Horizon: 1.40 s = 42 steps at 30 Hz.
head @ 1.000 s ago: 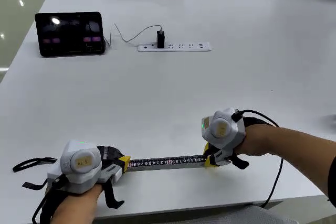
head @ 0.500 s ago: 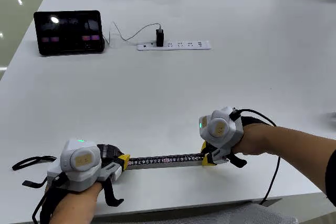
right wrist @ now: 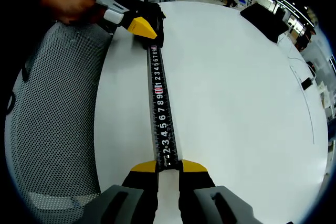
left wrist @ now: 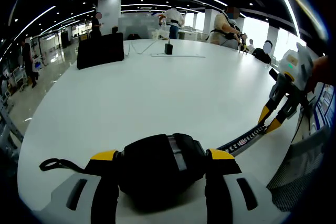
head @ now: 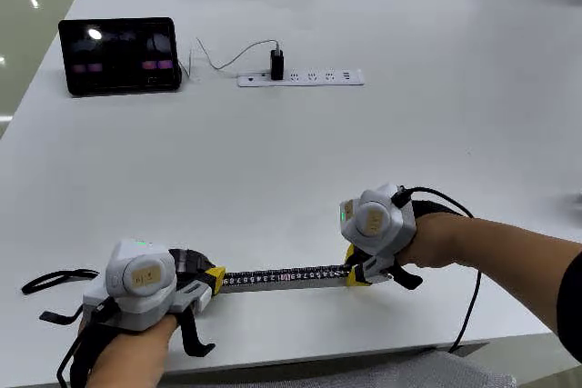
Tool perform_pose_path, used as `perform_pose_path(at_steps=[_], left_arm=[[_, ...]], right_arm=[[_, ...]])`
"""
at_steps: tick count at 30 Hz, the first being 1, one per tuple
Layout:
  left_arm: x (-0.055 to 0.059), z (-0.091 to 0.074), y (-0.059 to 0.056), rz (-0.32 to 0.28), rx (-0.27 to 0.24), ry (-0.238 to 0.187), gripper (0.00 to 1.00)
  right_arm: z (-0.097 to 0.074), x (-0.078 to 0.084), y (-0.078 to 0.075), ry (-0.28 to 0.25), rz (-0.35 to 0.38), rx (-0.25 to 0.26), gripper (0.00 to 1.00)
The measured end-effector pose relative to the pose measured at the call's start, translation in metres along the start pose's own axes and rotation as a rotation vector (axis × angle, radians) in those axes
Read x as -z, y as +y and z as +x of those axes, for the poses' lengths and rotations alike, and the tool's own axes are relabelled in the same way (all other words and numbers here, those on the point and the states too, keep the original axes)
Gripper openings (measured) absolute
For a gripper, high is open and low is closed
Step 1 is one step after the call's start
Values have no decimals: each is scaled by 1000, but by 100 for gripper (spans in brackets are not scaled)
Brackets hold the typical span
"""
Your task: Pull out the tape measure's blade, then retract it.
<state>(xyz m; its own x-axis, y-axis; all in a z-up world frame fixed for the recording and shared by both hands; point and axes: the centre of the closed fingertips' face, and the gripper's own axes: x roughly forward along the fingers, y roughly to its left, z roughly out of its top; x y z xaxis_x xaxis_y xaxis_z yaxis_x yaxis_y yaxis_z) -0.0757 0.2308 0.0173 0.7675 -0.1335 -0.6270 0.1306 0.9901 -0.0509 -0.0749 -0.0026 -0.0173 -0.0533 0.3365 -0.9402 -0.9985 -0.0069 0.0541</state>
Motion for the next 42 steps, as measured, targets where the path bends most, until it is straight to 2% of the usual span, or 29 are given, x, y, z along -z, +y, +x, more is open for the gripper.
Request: perform_pose_path(at_steps=[26,33,36,42], left_arm=[[1,1,0,6,3,2,62],[2,2,0,6,4,2,62],[2,2,0,6,4,3,63],[2,2,-1,8,4,3,63]], right_arm=[[4,-8,1,-14,4,-12,11],[5,-10,1,-5,-3,-15,11],[5,-11,1,-5,23,-20,11],[5,-11,2,1,10,-21,11]])
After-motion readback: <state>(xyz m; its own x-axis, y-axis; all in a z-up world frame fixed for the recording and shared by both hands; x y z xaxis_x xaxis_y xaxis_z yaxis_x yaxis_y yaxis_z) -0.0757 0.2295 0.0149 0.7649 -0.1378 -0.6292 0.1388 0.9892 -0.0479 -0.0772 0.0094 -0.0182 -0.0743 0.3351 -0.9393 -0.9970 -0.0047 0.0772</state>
